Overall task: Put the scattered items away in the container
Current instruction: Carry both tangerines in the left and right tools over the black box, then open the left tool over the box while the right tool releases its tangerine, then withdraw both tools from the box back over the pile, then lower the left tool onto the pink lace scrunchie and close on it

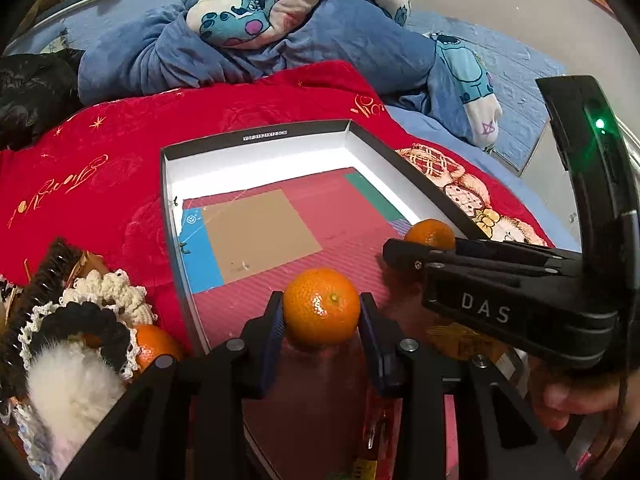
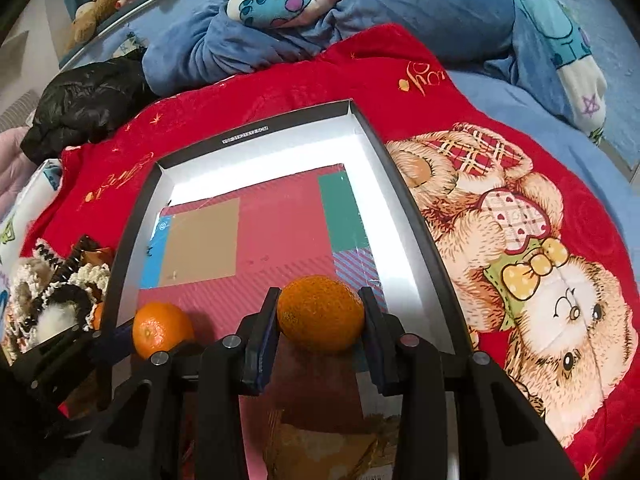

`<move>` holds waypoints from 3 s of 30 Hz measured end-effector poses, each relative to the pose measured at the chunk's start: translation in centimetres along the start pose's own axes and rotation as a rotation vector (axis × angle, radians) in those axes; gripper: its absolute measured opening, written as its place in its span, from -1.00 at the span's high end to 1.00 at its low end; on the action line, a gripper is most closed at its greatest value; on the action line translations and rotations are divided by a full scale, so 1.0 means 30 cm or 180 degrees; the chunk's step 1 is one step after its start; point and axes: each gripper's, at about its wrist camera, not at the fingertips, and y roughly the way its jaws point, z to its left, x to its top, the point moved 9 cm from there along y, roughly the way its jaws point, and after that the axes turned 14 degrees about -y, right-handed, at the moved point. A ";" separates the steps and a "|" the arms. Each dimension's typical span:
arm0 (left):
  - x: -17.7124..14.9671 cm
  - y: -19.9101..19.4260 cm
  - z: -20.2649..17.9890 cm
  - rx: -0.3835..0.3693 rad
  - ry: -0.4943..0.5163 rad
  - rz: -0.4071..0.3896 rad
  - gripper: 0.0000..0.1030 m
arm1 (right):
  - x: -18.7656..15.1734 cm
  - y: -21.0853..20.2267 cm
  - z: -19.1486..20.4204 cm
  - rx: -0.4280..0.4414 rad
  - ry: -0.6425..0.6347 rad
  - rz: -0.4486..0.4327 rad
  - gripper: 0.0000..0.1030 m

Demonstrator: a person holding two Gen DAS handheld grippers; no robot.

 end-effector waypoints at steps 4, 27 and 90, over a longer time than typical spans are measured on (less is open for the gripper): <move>-0.005 0.000 -0.002 0.0024 0.0045 0.0023 0.27 | 0.002 -0.008 -0.010 0.0047 0.0095 -0.0083 0.28; 0.081 -0.132 0.007 -0.0208 0.0051 -0.0341 -1.00 | 0.071 -0.199 -0.013 -0.0010 0.0374 -0.0986 -1.00; -0.131 -0.692 1.234 0.1002 -0.0660 -0.0443 0.54 | 0.053 -0.340 0.795 0.0658 0.0191 -0.1248 -1.00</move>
